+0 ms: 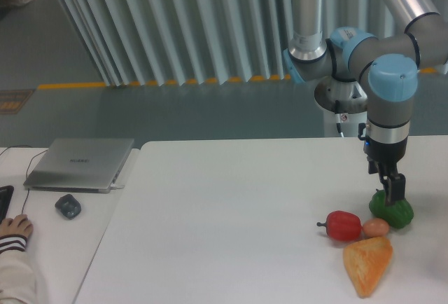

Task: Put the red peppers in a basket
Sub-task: 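Move the gripper from the green pepper over to the red pepper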

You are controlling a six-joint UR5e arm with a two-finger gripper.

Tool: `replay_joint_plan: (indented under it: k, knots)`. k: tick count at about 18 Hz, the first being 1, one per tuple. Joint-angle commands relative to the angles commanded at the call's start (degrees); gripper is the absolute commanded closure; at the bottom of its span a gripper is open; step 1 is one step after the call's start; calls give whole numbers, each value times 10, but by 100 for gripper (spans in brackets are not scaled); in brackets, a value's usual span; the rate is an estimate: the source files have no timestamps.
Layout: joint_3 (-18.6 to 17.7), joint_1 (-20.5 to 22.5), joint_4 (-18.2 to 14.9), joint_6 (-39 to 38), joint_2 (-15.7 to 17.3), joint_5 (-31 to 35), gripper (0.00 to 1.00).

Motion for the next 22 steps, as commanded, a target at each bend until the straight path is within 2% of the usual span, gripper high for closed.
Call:
replay_joint_plan:
  k: [7, 11, 18, 22]
  knots:
    - [-3, 2, 7, 7, -1, -3, 0]
    - [-18, 3, 41, -1, 0, -1, 0]
    - [-34, 5, 44, 0, 2, -3, 0]
    - [-39, 5, 75, -2, 0, 0, 0]
